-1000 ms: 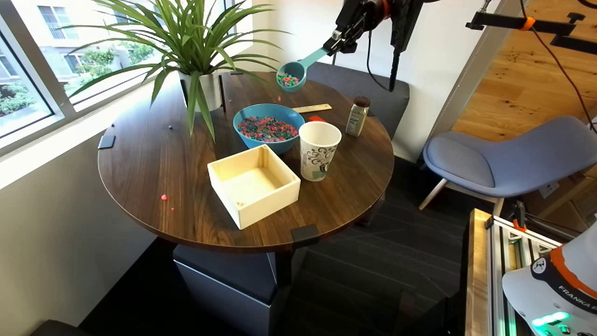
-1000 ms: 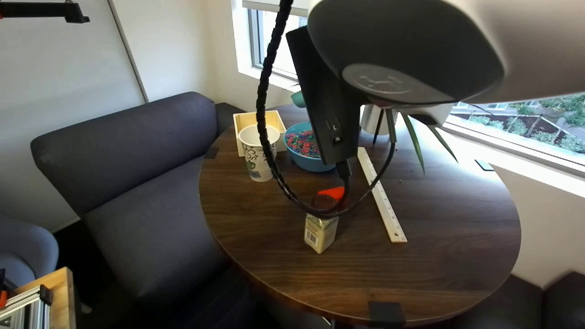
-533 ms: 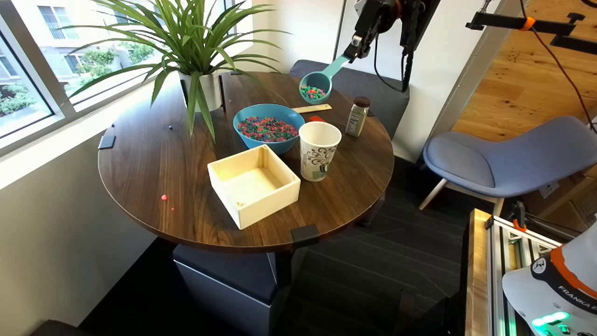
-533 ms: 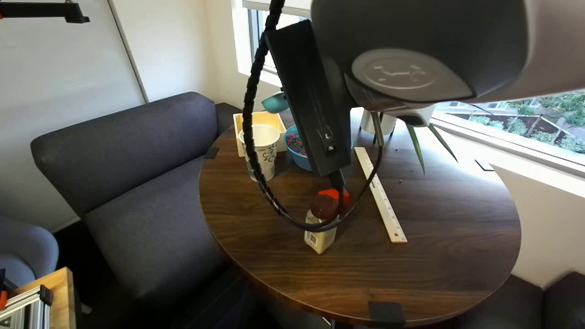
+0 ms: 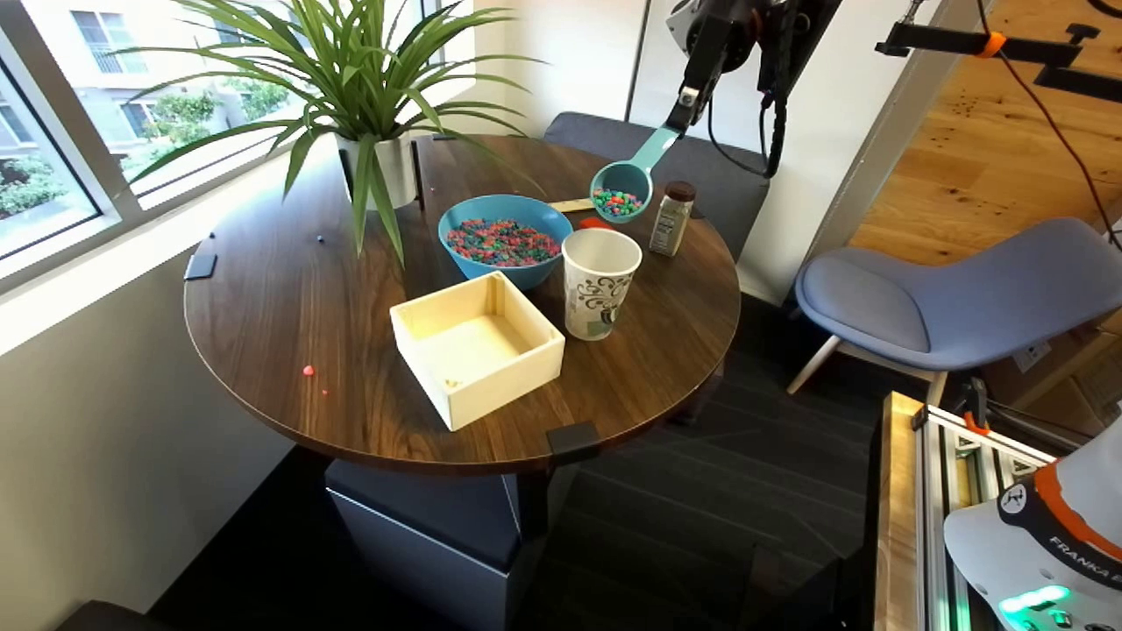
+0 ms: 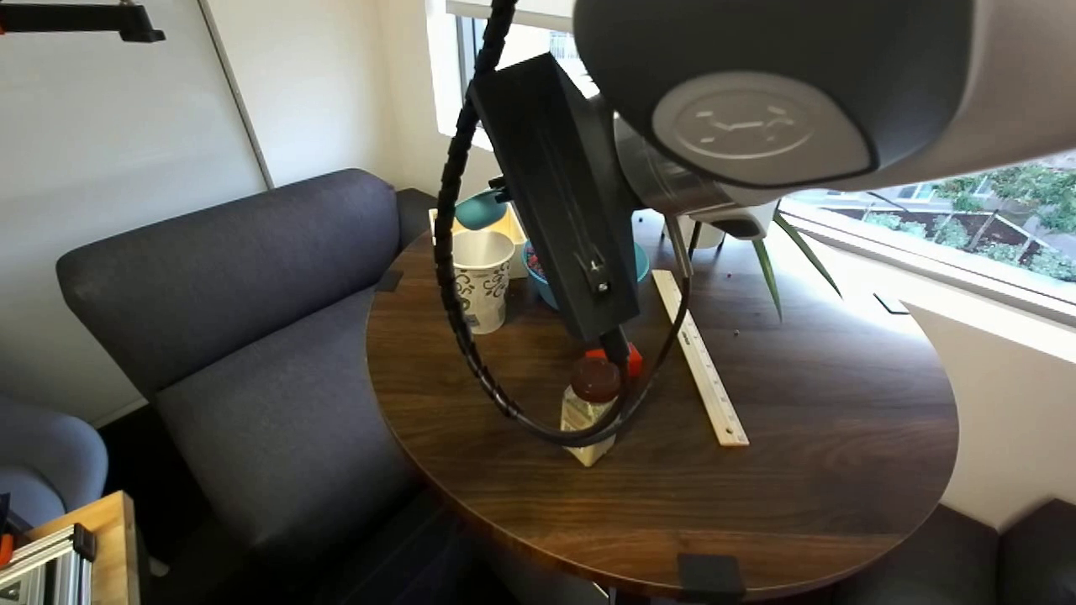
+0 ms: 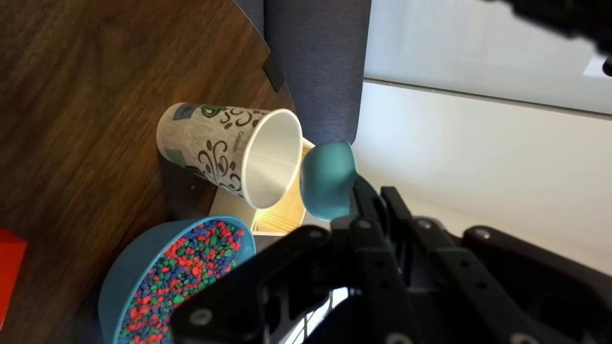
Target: Use the measuring spoon to put some cereal in the cup
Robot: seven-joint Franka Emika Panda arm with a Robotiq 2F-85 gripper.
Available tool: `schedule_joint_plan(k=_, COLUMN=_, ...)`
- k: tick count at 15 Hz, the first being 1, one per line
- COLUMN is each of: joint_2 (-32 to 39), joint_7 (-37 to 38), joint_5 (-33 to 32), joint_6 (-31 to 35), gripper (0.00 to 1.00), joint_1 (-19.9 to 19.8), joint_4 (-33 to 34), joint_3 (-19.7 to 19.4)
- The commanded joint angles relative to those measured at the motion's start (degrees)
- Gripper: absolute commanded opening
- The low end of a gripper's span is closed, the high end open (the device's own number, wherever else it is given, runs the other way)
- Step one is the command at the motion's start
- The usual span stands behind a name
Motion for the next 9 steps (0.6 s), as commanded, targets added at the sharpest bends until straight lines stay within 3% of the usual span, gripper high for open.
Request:
schedule_joint_plan(k=1, joint_2=-0.44, joint_7=-0.48, joint_5=-2.43, joint_6=0.26, gripper=0.02, joint_1=1.03, joint_4=-0.03, joint_3=0.13)
schedule_joint_plan(k=9, joint_2=-0.56, joint_7=0.27, joint_5=-6.63, joint_6=3.58, gripper=0.02, joint_1=3.23, joint_4=-0.09, joint_3=1.00)
